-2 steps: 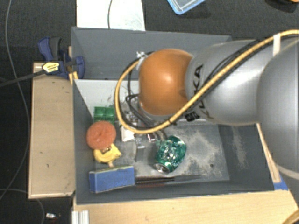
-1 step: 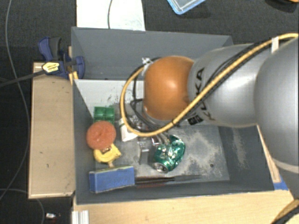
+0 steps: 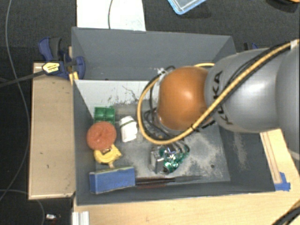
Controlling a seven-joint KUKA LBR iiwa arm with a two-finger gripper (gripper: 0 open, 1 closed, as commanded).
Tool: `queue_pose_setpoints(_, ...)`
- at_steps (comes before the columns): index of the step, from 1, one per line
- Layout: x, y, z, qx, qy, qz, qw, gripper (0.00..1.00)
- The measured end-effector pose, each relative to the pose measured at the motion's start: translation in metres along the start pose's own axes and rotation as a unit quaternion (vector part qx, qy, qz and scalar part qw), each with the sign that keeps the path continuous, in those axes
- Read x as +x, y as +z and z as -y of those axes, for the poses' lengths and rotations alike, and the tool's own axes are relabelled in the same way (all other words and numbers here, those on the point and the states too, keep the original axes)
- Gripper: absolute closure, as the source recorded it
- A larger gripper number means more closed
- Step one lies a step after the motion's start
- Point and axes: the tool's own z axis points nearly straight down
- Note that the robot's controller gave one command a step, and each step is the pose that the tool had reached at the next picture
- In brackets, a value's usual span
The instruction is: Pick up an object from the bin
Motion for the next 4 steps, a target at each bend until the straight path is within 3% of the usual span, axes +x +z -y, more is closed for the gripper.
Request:
queue_pose_setpoints(1, 0.02, 0.013, 0.028, -0.001, -0.029, 0.0005, 0.9996, 0.0)
queue_pose_setpoints(2, -0.011, 0.002, 0.083, 0.001, -0.013, 0.0043, 0.9999, 0.0)
queue_pose_setpoints(3, 0.015, 0.067, 0.117, -0.001, -0.007, 0.0019, 1.0, 0.0)
queue_pose_setpoints(4, 0.037, 0.086, 0.126, 0.0, 0.063, 0.0095, 0.9979, 1.0)
